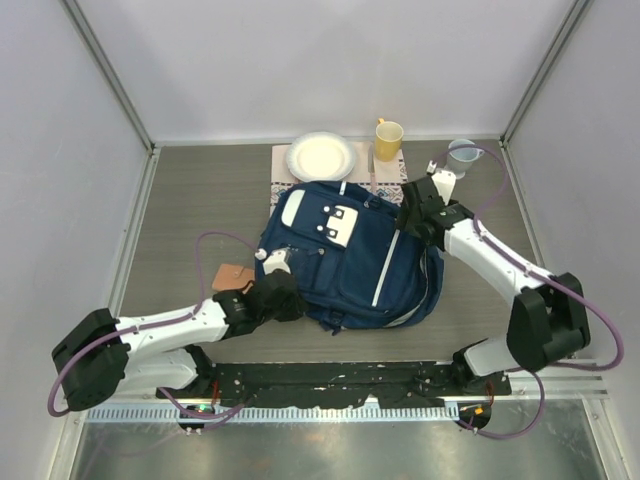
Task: Pack the student bag
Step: Adjust the student bag at the center of the board.
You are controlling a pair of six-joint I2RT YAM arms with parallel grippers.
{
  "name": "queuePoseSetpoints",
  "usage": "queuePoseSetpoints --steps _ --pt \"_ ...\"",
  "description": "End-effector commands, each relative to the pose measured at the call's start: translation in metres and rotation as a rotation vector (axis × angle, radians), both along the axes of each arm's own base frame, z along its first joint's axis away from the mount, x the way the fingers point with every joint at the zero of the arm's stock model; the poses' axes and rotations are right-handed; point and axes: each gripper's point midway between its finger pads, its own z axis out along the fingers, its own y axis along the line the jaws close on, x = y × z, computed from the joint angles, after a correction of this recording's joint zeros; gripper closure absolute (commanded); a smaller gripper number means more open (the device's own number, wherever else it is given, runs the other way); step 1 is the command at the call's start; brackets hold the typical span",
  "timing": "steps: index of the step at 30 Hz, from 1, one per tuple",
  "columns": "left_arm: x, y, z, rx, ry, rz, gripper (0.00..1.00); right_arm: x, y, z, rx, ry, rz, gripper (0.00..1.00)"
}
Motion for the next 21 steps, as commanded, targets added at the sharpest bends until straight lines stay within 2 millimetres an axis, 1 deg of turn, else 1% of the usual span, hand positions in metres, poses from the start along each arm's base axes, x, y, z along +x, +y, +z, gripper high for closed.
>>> queuePoseSetpoints --steps 1,3,4,5,6,7,8,9,10,11,12,13,14,16,17,18,21 --pt "0.011 -0.023 0.030 -0.100 -0.052 0.000 1.00 -0.007 -0.021 0.091 0.018 -0.260 -0.070 0.21" --pt "0.013 -0.025 0.034 -0.098 -0.060 -0.003 1.00 -0.023 -0.024 0.105 0.059 -0.289 -0.075 0.21" --pt "0.013 -0.025 0.034 -0.096 -0.062 -0.002 1.00 -0.034 -0.025 0.125 0.106 -0.346 -0.066 0.21" --pt "0.014 -0.025 0.035 -0.094 -0.067 0.000 1.00 -0.043 -0.022 0.120 0.140 -0.337 -0.043 0.20" --pt "0.015 -0.026 0.037 -0.094 -0.071 -0.001 1.00 -0.051 -0.005 0.117 0.221 -0.323 0.024 0.20" --pt "0.017 -0.026 0.039 -0.093 -0.076 0.001 1.00 -0.060 0.003 0.116 0.274 -0.321 0.059 0.21" --pt "0.017 -0.027 0.040 -0.091 -0.077 -0.001 1.00 -0.073 0.008 0.109 0.323 -0.312 0.091 0.20" --pt "0.018 -0.027 0.040 -0.081 -0.077 -0.002 1.00 -0.084 0.027 0.105 0.422 -0.281 0.156 0.20" --pt "0.018 -0.027 0.040 -0.076 -0.077 -0.003 1.00 -0.092 0.034 0.099 0.468 -0.261 0.181 0.20" --pt "0.020 -0.028 0.045 -0.078 -0.085 0.000 1.00 -0.105 0.037 0.087 0.507 -0.246 0.194 0.20" --pt "0.021 -0.028 0.046 -0.070 -0.090 -0.003 1.00 -0.114 0.047 0.081 0.560 -0.220 0.227 0.20" --pt "0.022 -0.028 0.048 -0.072 -0.094 -0.005 1.00 -0.123 0.049 0.064 0.585 -0.187 0.217 0.20" --pt "0.024 -0.029 0.051 -0.073 -0.103 0.001 1.00 -0.129 0.049 0.060 0.598 -0.181 0.213 0.20" --pt "0.025 -0.029 0.053 -0.078 -0.108 0.007 1.00 -0.140 0.047 0.061 0.610 -0.204 0.227 0.19" --pt "0.025 -0.029 0.053 -0.078 -0.109 0.008 1.00 -0.147 0.044 0.054 0.598 -0.179 0.227 0.18" --pt "0.026 -0.029 0.054 -0.081 -0.112 0.011 1.00 -0.152 0.042 0.056 0.595 -0.186 0.237 0.18" --pt "0.027 -0.028 0.058 -0.090 -0.120 0.016 1.00 -0.161 0.035 0.055 0.552 -0.165 0.251 0.17"
